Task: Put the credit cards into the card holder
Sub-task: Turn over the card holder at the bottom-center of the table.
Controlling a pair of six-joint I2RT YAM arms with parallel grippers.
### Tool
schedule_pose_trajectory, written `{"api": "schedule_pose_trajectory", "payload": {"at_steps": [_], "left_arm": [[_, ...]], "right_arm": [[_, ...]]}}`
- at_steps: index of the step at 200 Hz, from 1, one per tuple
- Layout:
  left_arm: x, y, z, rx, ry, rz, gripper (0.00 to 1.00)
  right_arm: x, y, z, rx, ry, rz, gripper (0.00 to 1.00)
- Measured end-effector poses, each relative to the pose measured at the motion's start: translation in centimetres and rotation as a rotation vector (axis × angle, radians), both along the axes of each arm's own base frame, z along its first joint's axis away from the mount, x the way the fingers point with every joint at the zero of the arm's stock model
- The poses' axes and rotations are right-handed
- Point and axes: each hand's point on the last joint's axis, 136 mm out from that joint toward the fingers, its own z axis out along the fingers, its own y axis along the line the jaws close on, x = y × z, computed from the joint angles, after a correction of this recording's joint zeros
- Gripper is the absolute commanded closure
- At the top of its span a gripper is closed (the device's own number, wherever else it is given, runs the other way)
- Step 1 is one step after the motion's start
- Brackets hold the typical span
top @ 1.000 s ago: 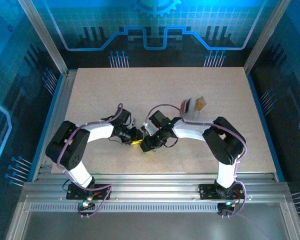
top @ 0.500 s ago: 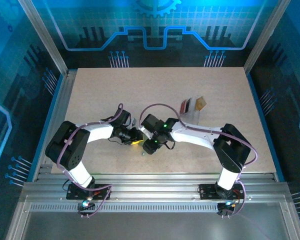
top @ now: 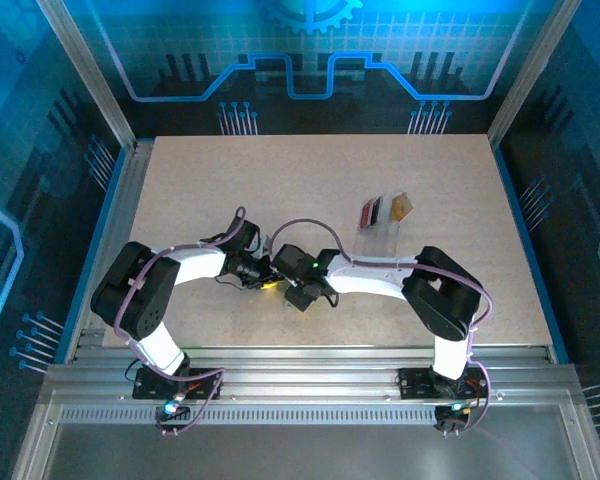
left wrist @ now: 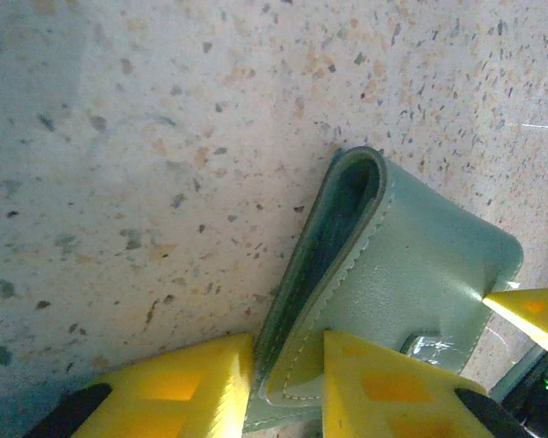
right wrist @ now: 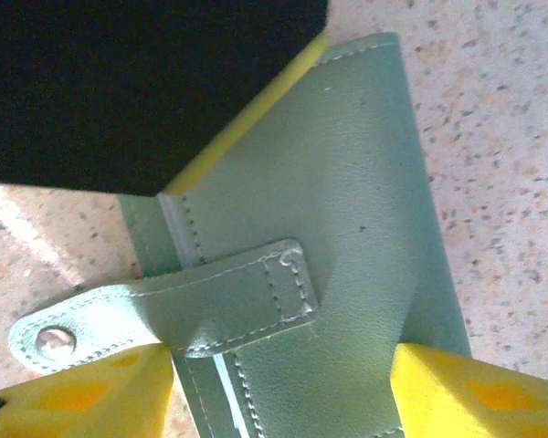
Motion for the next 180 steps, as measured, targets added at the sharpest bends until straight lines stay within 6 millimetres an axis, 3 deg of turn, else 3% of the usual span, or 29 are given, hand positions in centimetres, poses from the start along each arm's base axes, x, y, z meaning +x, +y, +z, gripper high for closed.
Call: {"api": "schedule_pose_trajectory", "payload": {"at_steps": [35, 74, 129, 151, 180], "left_arm": [[0.0, 0.0, 0.0, -0.006, -0.005, -0.004, 0.74], [0.0, 0.0, 0.0, -0.004, -0.011, -0.008, 0.74], [0.1, 0.0, 0.1, 0.000, -0.008, 0.002, 0.74], [0.1, 0.1, 0.1, 0.004, -0.011, 0.005, 0.74], [0.3, 0.4, 0.1, 0.008, -0.011, 0.018, 0.74]], "right_arm": [[0.3, -0.2, 0.0, -0.043, -0.072, -0.031, 0.36], [-0.3, 0.2, -0.5, 0.034, -0.061, -0.052, 0.33], [-1.4, 0.4, -0.9, 0.010, -0.021, 0.036, 0.33], [-1.4, 0.3, -1.0, -0.026, 0.000, 0.035, 0.38], [-1.5, 0.1, -1.1, -0.086, 0.017, 0.038, 0.53]]}}
